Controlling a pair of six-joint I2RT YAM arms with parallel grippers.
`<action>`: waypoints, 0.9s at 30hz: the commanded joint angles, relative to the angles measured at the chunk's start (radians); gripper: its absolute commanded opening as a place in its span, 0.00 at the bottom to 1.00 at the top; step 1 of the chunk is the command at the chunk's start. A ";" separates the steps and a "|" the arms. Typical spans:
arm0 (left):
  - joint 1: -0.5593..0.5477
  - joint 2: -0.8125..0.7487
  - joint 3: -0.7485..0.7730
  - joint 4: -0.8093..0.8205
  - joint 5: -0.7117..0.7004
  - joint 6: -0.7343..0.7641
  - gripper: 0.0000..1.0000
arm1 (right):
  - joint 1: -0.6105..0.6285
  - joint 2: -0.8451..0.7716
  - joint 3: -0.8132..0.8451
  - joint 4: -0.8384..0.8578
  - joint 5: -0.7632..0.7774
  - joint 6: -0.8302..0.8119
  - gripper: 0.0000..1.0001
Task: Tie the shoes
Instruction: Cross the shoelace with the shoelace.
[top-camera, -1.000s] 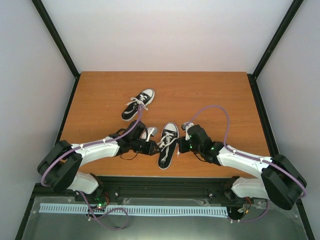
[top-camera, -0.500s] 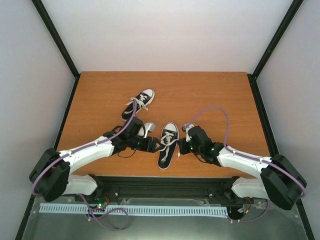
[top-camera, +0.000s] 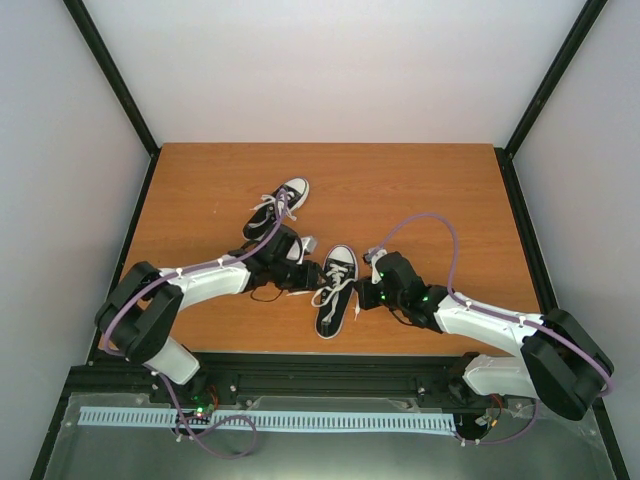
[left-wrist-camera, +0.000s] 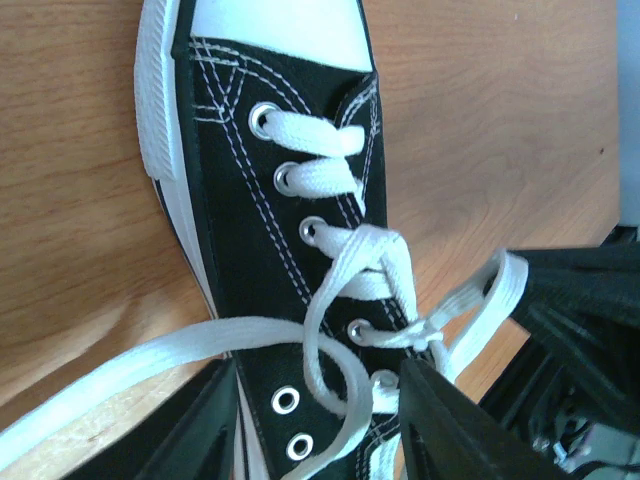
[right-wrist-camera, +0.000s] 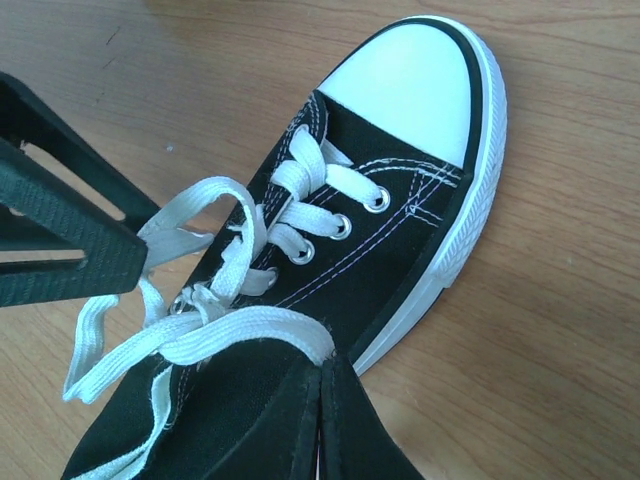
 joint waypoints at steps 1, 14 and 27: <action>0.009 0.017 0.046 0.075 0.018 -0.018 0.41 | -0.005 0.014 0.006 0.029 -0.033 -0.021 0.03; 0.009 0.084 0.074 0.076 0.041 -0.024 0.13 | -0.002 0.040 0.055 0.064 -0.109 -0.049 0.03; 0.009 -0.065 -0.027 0.190 0.038 0.120 0.01 | 0.014 0.099 0.132 0.063 -0.117 -0.064 0.03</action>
